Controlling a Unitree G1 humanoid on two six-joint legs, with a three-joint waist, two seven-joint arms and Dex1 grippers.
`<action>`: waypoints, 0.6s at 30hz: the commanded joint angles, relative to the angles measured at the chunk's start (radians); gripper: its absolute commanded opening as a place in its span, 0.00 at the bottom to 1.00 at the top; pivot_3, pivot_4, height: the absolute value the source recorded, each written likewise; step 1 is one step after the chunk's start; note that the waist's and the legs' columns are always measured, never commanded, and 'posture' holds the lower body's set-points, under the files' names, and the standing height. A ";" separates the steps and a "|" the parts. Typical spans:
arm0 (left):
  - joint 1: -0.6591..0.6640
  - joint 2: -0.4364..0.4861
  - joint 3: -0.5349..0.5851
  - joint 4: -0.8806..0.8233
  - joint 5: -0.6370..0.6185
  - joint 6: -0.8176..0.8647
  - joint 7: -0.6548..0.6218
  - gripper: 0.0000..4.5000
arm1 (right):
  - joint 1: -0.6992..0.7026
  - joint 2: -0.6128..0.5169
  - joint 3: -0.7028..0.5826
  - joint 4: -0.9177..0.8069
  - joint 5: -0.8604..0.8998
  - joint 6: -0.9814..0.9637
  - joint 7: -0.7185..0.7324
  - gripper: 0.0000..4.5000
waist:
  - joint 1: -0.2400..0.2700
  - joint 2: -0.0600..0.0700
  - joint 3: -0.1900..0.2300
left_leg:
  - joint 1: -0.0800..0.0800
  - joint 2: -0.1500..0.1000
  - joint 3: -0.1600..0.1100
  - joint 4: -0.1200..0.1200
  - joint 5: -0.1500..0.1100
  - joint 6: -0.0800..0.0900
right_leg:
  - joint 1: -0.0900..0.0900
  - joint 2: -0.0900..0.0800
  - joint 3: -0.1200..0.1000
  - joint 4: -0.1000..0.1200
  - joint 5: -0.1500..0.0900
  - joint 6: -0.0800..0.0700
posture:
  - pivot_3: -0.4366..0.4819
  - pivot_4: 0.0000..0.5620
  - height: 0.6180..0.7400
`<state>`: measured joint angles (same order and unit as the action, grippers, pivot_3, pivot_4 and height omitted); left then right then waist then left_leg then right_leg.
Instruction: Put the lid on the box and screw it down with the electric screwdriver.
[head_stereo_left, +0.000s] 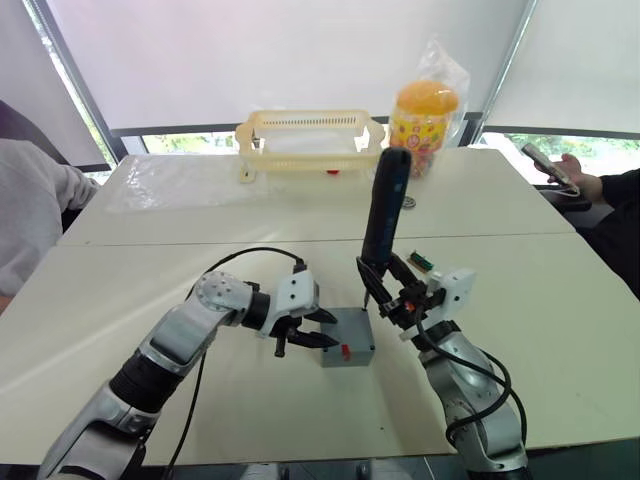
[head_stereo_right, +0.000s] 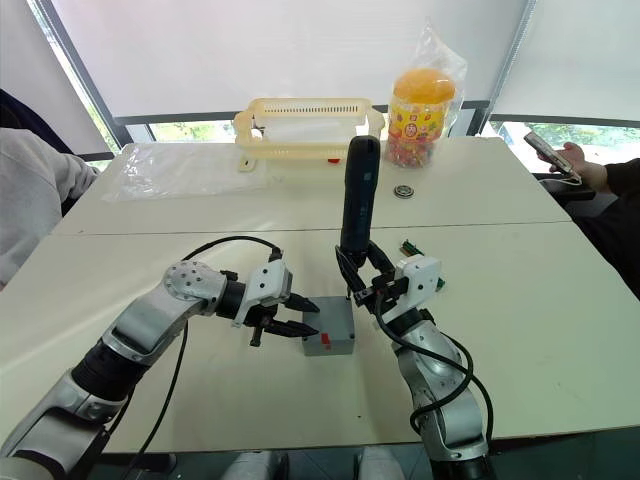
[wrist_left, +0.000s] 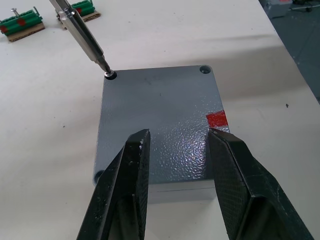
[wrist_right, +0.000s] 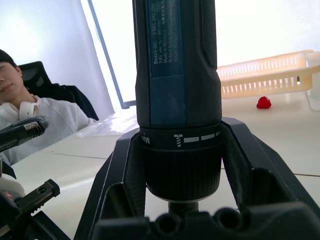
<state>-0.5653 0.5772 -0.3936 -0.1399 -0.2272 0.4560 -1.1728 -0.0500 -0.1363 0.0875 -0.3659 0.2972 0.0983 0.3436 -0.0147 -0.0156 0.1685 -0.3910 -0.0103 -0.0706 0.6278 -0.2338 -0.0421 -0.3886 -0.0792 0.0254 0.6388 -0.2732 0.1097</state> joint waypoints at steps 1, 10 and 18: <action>0.001 0.000 -0.048 0.047 0.054 0.021 0.009 0.40 | 0.046 -0.015 0.031 0.027 -0.032 0.018 0.010 0.38 | 0.000 0.000 -0.001 | 0.000 0.000 0.000 0.000 0.000 0.000 | 0.000 0.000 0.000 0.000 0.000 0.000 | 0.48 0.27 1.00; -0.008 -0.019 -0.077 0.078 0.072 0.000 0.010 0.40 | 0.103 -0.028 0.043 0.018 -0.055 -0.001 0.016 0.38 | 0.001 0.000 -0.007 | 0.000 0.000 0.000 -0.001 0.000 0.000 | 0.002 0.000 0.000 -0.005 0.000 0.000 | 0.48 0.27 1.00; -0.009 -0.033 -0.092 0.091 0.095 -0.024 0.009 0.40 | 0.110 -0.055 0.046 0.035 -0.109 -0.041 0.014 0.38 | 0.003 0.000 -0.013 | 0.000 0.002 0.000 -0.001 0.000 0.000 | 0.003 0.000 -0.001 -0.006 0.000 0.000 | 0.48 0.27 1.00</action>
<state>-0.5947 0.5385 -0.4261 -0.0818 -0.1911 0.4222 -1.1690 0.0278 -0.1730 0.1140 -0.3971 0.2355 0.0396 0.3530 -0.0121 -0.0158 0.1555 -0.3910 -0.0086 -0.0709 0.6264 -0.2340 -0.0421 -0.3859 -0.0794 0.0248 0.6323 -0.2732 0.1093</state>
